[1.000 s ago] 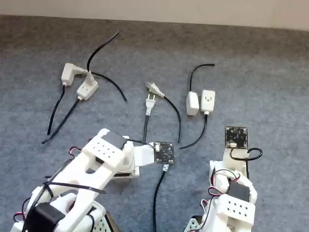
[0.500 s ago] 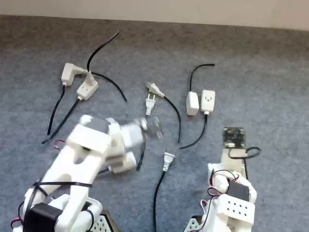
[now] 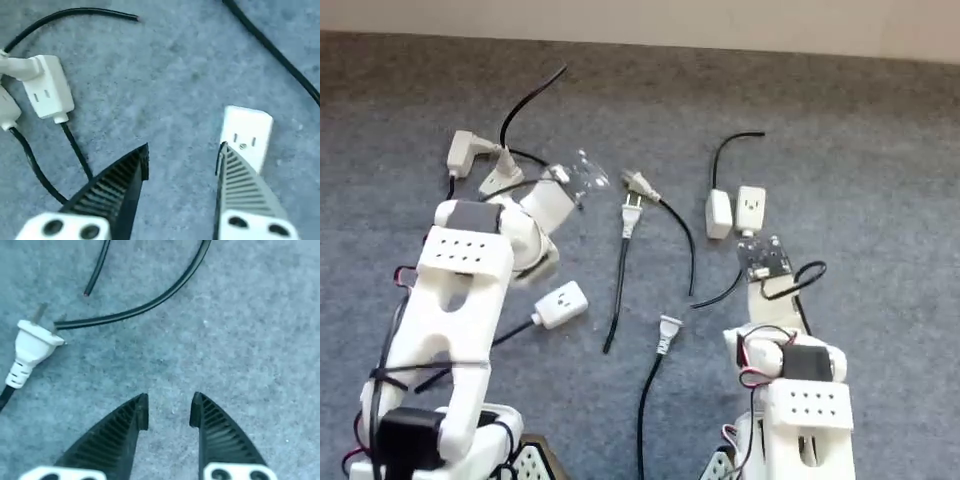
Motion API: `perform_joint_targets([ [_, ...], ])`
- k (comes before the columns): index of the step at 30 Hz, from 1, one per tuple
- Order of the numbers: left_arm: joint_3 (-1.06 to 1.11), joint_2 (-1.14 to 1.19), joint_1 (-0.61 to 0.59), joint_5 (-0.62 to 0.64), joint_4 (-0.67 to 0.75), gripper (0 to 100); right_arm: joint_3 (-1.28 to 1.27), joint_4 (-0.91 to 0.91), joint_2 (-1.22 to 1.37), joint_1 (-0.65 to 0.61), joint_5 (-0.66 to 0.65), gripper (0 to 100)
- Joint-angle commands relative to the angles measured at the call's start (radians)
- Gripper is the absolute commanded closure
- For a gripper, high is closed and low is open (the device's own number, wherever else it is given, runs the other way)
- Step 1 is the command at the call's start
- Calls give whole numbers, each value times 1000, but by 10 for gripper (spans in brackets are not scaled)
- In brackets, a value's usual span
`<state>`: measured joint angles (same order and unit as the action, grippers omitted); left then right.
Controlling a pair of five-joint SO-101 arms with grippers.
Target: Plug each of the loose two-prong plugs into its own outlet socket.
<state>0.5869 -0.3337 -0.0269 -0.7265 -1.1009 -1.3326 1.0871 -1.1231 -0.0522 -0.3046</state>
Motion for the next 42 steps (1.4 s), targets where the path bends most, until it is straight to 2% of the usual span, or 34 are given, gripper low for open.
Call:
perform_joint_targets([
  [1, -5, 113, -41, -3, 158, 780, -13, -82, 62, -10, 35, 854],
  [7, -99, 363, -56, -8, 210, 780, -114, -163, 62, -10, 41, 854],
  [12, -91, 415, -38, -11, 203, 790, -116, -171, 62, -10, 41, 854],
  [15, -44, 354, -8, -11, 160, 827, -120, -214, 67, -10, 41, 854],
  [20, 42, 170, 139, -6, -49, 809, -122, -216, 67, -10, 41, 854],
  [24, 150, 13, 248, 3, -110, 809, -122, -214, 67, -8, 41, 854],
  [28, 216, -117, 291, 44, -141, 810, -124, -214, 67, -8, 41, 854],
  [33, 211, -216, 236, 46, -163, 811, -124, -213, 68, -8, 41, 854],
  [37, 159, -200, 104, 69, -138, 810, -116, -159, 68, -8, 41, 854],
  [40, 85, -147, 19, 253, -101, 808, -48, -127, 71, -22, 61, 854],
  [42, 38, -87, 5, 358, -103, 809, 12, -81, 76, -53, 81, 854],
])
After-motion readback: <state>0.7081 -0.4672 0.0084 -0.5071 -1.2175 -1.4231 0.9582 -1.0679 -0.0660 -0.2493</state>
